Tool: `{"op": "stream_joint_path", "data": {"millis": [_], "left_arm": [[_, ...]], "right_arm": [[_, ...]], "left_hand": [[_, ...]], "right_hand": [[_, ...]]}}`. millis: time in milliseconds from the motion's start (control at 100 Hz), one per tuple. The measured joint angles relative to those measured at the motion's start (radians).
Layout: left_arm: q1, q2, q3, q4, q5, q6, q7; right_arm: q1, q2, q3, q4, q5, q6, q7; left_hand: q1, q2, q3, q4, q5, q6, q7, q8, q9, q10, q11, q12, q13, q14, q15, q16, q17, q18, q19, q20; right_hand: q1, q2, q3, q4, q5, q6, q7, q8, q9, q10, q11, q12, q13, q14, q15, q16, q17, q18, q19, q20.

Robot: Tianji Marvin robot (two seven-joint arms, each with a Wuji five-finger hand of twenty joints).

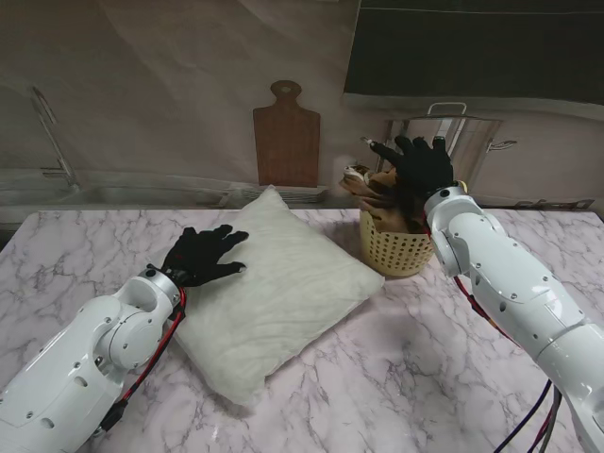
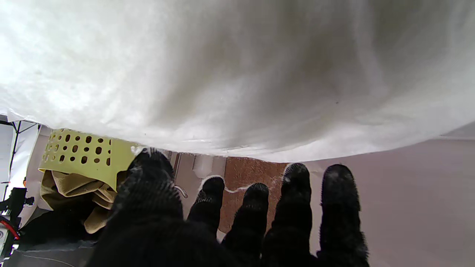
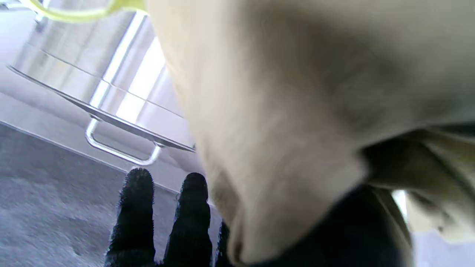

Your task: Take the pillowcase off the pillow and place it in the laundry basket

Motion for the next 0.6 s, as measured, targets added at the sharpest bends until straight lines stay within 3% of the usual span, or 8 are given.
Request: {"op": "stream_joint_path", "data": {"millis": [100, 190, 210, 270, 310, 450, 540, 600], "left_arm": [[-0.002, 0.0, 0.004, 0.0, 0.0, 0.0, -0.003], [-0.003, 0.0, 0.006, 0.0, 0.0, 0.0, -0.005], [-0.003, 0.0, 0.006, 0.0, 0.0, 0.0, -0.005], [-0.003, 0.0, 0.007, 0.0, 0.0, 0.0, -0.007], [-0.003, 0.0, 0.007, 0.0, 0.0, 0.0, -0.007], [-0.004, 0.0, 0.007, 0.0, 0.004, -0.002, -0.009], [-0.004, 0.0, 0.005, 0.0, 0.006, -0.005, -0.011], [-0.003, 0.001, 0.004, -0.002, 0.008, -0.005, -0.012]], "right_arm": [[-0.001, 0.007, -0.001, -0.004, -0.02, 0.01, 0.07], [-0.004, 0.021, -0.002, -0.013, -0.104, 0.01, 0.131], [-0.006, 0.024, -0.001, -0.015, -0.117, 0.01, 0.138], [-0.016, 0.032, 0.011, -0.031, -0.133, 0.01, 0.164], [-0.027, 0.036, 0.028, -0.049, -0.144, 0.008, 0.193], [-0.091, 0.044, 0.141, -0.138, -0.225, -0.083, 0.271], [-0.13, 0.045, 0.195, -0.184, -0.209, -0.091, 0.272], [-0.152, 0.044, 0.228, -0.21, -0.162, -0.091, 0.272]], "left_hand": [[0.0, 0.0, 0.0, 0.0, 0.0, 0.0, 0.0, 0.0, 0.0, 0.0, 0.0, 0.0, 0.0, 0.0, 0.0, 0.0, 0.0, 0.0, 0.0, 0.0], [0.0, 0.0, 0.0, 0.0, 0.0, 0.0, 0.0, 0.0, 0.0, 0.0, 0.0, 0.0, 0.0, 0.0, 0.0, 0.0, 0.0, 0.0, 0.0, 0.0], [0.0, 0.0, 0.0, 0.0, 0.0, 0.0, 0.0, 0.0, 0.0, 0.0, 0.0, 0.0, 0.0, 0.0, 0.0, 0.0, 0.0, 0.0, 0.0, 0.0], [0.0, 0.0, 0.0, 0.0, 0.0, 0.0, 0.0, 0.0, 0.0, 0.0, 0.0, 0.0, 0.0, 0.0, 0.0, 0.0, 0.0, 0.0, 0.0, 0.0], [0.0, 0.0, 0.0, 0.0, 0.0, 0.0, 0.0, 0.0, 0.0, 0.0, 0.0, 0.0, 0.0, 0.0, 0.0, 0.0, 0.0, 0.0, 0.0, 0.0], [0.0, 0.0, 0.0, 0.0, 0.0, 0.0, 0.0, 0.0, 0.0, 0.0, 0.0, 0.0, 0.0, 0.0, 0.0, 0.0, 0.0, 0.0, 0.0, 0.0], [0.0, 0.0, 0.0, 0.0, 0.0, 0.0, 0.0, 0.0, 0.0, 0.0, 0.0, 0.0, 0.0, 0.0, 0.0, 0.0, 0.0, 0.0, 0.0, 0.0], [0.0, 0.0, 0.0, 0.0, 0.0, 0.0, 0.0, 0.0, 0.0, 0.0, 0.0, 0.0, 0.0, 0.0, 0.0, 0.0, 0.0, 0.0, 0.0, 0.0]], "right_hand": [[-0.047, -0.149, 0.362, 0.0, 0.002, -0.001, 0.0, -0.028, 0.0, -0.001, -0.038, -0.012, -0.002, -0.001, 0.0, -0.021, -0.009, 0.0, 0.0, -0.012], [-0.146, -0.188, 0.403, 0.0, 0.003, -0.001, 0.0, -0.029, 0.0, -0.001, -0.05, -0.021, -0.003, -0.002, 0.0, -0.023, -0.014, 0.0, 0.0, -0.019], [-0.236, -0.199, 0.353, 0.0, 0.003, 0.026, 0.0, -0.029, 0.0, 0.009, -0.055, -0.023, -0.017, -0.002, 0.0, -0.023, -0.019, 0.0, -0.005, -0.023], [-0.359, -0.215, 0.25, -0.001, 0.003, 0.071, 0.002, -0.026, 0.0, 0.026, -0.062, -0.023, -0.015, -0.001, 0.0, -0.023, -0.025, 0.0, -0.01, -0.023], [-0.481, -0.236, 0.192, -0.024, 0.003, 0.09, 0.002, 0.04, 0.0, 0.038, -0.062, -0.024, -0.015, 0.0, 0.0, -0.023, -0.028, 0.0, -0.016, -0.023], [-0.627, -0.243, 0.133, -0.051, 0.003, 0.114, 0.002, 0.09, 0.0, 0.062, -0.062, -0.024, -0.015, 0.015, 0.0, -0.023, -0.032, 0.013, -0.03, -0.032], [-0.629, -0.006, -0.031, -0.054, 0.003, 0.152, 0.002, 0.114, 0.0, 0.074, -0.075, -0.029, -0.028, 0.026, -0.005, -0.023, -0.045, 0.026, -0.059, -0.035], [-0.531, 0.122, -0.185, -0.052, 0.003, 0.162, 0.002, 0.129, -0.001, 0.075, -0.086, -0.035, -0.035, 0.028, -0.014, -0.023, -0.049, 0.026, -0.077, -0.035]]}}
